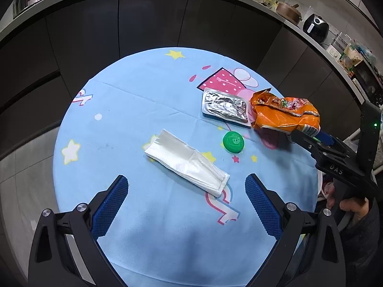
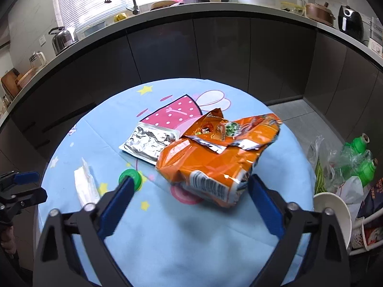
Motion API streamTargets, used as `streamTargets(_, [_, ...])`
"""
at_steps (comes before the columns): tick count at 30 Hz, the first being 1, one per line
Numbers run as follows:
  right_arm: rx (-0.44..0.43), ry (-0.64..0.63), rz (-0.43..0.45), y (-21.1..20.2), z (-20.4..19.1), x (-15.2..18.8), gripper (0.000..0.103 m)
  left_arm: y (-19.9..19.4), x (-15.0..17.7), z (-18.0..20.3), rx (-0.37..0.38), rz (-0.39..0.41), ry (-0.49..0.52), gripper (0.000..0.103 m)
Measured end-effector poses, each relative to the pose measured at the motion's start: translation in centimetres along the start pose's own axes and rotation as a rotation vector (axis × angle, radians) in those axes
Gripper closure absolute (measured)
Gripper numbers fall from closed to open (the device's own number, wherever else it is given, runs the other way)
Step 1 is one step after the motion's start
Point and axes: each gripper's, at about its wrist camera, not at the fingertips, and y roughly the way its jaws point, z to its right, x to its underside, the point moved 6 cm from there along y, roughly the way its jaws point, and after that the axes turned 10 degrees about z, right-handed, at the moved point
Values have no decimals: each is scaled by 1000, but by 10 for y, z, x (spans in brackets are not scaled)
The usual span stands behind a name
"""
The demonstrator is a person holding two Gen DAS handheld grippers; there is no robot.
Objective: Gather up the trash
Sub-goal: 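Grasp the orange chip bag with the right tool while the left tool grasps the white tissue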
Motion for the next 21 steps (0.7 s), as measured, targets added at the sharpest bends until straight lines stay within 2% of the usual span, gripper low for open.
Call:
streamTargets(3, [-8,-9,-13,4,-4,4,50,5,1,-2,-10,-11,3,9])
streamTargets(5, [-26,-6,-20,3,-6,8,89,7,2,-4,-9,-19,-4,9])
streamTargets(6, [-43,-5,-16,-1,-8,9,95,8,3,-4,-9,-22,-8,9])
streamTargets(9, [-41,-14,29,-21,-11,8,100,10,6,-6,-16,-31,-10,9])
streamTargets(14, [-41,-24,79,-55,-15,6,100,16,10,-10,-14,-44,-26,9])
streamTargets(19, [-58,-55,94,-71,-28,10,99,37,11,-19,-16,-77,-128,10])
streamTargets(21, [-64,-61,88,-72,-32,13,99,45,8,-20,-23,-80,-157,13])
